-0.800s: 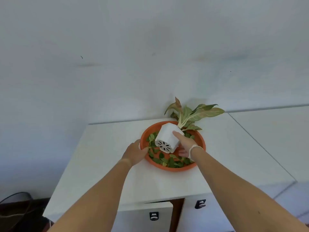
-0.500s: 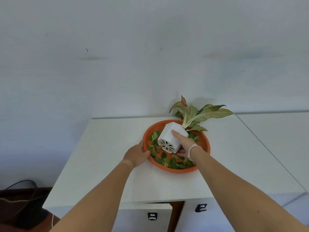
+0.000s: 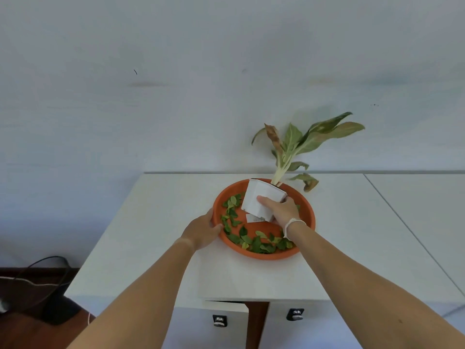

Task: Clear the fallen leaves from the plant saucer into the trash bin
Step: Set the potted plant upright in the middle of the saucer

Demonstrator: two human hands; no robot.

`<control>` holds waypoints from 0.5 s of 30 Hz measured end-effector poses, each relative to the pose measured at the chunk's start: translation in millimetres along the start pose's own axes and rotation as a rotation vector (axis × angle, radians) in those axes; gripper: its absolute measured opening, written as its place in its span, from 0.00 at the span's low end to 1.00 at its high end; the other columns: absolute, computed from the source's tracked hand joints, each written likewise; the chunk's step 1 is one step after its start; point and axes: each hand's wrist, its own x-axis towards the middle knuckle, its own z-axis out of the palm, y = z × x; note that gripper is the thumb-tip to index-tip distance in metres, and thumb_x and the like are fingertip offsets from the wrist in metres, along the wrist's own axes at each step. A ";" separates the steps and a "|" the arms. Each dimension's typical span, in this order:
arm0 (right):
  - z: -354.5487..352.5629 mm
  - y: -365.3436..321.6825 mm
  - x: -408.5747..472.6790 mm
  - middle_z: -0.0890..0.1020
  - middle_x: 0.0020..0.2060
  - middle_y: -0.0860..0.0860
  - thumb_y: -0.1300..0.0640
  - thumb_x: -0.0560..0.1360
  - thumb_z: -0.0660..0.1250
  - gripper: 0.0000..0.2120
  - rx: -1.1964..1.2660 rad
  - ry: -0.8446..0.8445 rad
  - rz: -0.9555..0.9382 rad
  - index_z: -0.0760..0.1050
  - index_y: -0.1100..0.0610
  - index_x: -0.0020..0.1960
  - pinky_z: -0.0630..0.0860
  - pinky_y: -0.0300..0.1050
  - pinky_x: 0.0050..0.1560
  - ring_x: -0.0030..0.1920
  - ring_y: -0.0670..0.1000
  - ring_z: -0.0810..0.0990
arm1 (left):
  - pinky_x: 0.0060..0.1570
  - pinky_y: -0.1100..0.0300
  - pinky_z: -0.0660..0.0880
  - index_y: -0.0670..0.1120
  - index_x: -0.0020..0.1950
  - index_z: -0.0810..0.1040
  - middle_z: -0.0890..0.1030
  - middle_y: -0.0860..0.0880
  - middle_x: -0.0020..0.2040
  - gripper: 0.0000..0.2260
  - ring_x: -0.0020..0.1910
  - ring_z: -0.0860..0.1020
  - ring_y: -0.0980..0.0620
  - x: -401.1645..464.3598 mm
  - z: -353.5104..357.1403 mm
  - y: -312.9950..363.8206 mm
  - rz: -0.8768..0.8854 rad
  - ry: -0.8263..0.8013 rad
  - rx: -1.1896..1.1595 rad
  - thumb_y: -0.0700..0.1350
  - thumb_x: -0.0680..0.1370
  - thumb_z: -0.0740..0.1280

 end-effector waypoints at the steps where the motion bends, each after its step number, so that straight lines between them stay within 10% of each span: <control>1: -2.2 0.3 -1.2 0.76 0.62 0.54 0.51 0.66 0.76 0.37 -0.033 0.021 -0.043 0.64 0.58 0.70 0.77 0.45 0.54 0.58 0.54 0.77 | 0.60 0.56 0.74 0.53 0.75 0.60 0.78 0.49 0.63 0.23 0.57 0.77 0.49 0.7 0.5 -0.8 0.002 0.003 -0.003 0.51 0.80 0.59; 15: -0.6 25.5 -11.7 0.71 0.65 0.49 0.61 0.64 0.77 0.44 -0.153 -0.084 -0.337 0.57 0.51 0.73 0.73 0.43 0.62 0.64 0.51 0.71 | 0.62 0.56 0.71 0.53 0.77 0.57 0.75 0.49 0.68 0.25 0.65 0.74 0.47 2.7 0.5 -4.8 0.000 -0.005 0.000 0.51 0.80 0.59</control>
